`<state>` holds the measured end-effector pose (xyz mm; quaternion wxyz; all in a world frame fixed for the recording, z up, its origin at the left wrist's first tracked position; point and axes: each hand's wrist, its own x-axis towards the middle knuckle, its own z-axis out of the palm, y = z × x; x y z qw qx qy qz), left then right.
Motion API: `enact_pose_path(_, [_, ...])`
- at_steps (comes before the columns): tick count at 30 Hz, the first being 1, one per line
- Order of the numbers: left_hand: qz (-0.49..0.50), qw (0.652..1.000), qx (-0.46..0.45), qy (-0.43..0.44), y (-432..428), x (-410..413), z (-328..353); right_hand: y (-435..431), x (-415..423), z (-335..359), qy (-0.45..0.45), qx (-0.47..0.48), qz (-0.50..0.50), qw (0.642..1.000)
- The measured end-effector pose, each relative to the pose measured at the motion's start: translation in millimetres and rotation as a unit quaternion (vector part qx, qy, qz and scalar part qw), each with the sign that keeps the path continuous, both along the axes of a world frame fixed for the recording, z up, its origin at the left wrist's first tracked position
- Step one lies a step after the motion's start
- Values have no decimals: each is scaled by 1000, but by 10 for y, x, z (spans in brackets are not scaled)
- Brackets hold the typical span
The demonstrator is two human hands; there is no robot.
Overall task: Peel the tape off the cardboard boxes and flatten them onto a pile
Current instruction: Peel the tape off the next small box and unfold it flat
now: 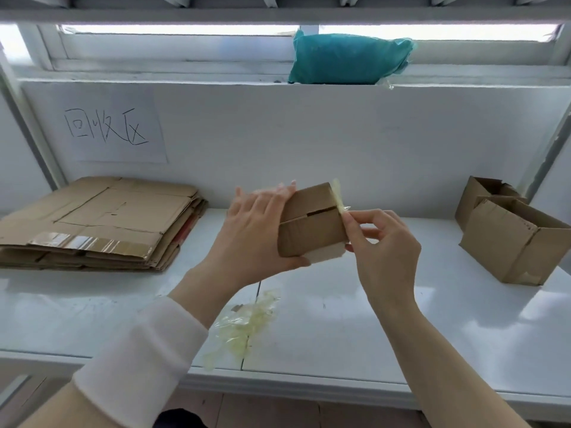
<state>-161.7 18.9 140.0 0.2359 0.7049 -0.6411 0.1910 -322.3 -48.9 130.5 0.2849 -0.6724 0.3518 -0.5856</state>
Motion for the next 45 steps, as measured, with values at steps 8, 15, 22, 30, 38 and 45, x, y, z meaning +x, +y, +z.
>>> enact_pose_path(8, [2, 974, -119, 195, 266, 379, 29, -258, -99, 309, -231, 246, 103, 936])
enact_pose_path(15, [116, 869, -314, 364, 591, 851, -10, 286, 618, -741, 255, -157, 82, 951])
enact_pose_path(22, [132, 866, -281, 391, 809, 880, -247, 376, 975, -1345, 507, -75, 214, 832])
enact_pose_path(30, [120, 865, -248, 418, 830, 688, -378, 337, 761, -1006, 415, 139, 262, 860])
enact_pose_path(38, [121, 863, -233, 431, 1030, 723, -465, 429, 554, -1019, 272, 146, 115, 944])
enact_pose_path(45, [136, 859, -230, 436, 1144, 770, -534, 537, 582, -1163, 301, -130, 13, 945])
